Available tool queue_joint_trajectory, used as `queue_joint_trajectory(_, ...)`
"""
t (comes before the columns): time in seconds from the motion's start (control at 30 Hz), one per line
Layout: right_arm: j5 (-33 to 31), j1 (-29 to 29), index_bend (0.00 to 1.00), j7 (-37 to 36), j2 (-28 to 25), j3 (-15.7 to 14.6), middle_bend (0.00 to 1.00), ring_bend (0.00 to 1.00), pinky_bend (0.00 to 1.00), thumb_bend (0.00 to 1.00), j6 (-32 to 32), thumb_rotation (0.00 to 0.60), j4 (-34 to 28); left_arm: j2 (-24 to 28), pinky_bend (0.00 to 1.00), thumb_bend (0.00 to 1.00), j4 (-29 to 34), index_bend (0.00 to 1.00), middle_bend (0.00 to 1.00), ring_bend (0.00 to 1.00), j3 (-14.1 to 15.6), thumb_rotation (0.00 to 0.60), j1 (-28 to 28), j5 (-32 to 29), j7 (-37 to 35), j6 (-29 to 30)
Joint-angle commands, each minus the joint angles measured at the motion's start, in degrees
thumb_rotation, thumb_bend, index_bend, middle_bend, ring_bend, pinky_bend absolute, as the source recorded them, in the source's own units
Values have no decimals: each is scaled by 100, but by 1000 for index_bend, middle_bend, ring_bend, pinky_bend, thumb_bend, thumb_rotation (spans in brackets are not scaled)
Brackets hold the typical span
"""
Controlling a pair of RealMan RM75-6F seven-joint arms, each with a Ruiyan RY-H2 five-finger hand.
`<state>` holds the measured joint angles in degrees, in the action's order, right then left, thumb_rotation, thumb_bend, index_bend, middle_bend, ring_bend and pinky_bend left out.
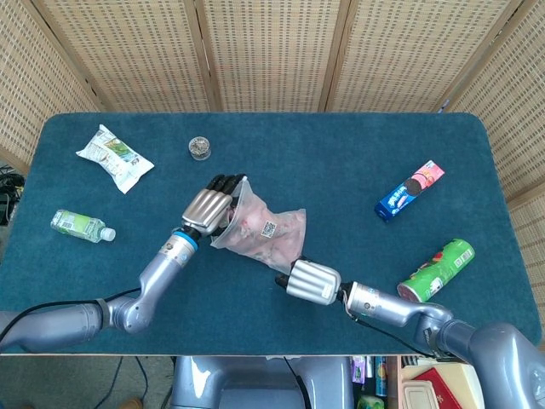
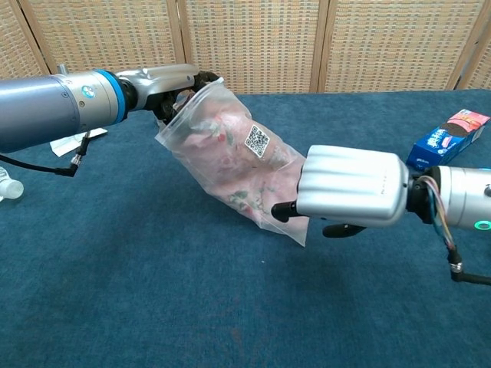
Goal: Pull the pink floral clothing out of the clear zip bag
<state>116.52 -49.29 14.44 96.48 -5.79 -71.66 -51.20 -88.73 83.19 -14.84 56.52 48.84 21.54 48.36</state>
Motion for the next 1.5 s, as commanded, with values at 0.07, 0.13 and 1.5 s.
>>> queue_joint_trajectory(0.07, -146, -107, 407, 452, 130, 94, 888, 826, 1000, 283, 370, 600, 77, 21, 0, 552, 72, 660, 0, 0, -13, 600, 38, -96, 14, -22)
queue_joint_trajectory(0.13, -173, -121, 407, 669, 154, 94, 887, 826, 1000, 285, 487, 600, 85, 27, 0, 552, 97, 660, 0, 0, -25, 600, 69, -178, 24, -48)
queue_joint_trajectory(1.5, -171, -455, 407, 1101, 550, -284, 885, 826, 1000, 285, 966, 600, 688, 305, 0, 552, 323, 660, 0, 0, 78, 600, 380, -594, 99, -166)
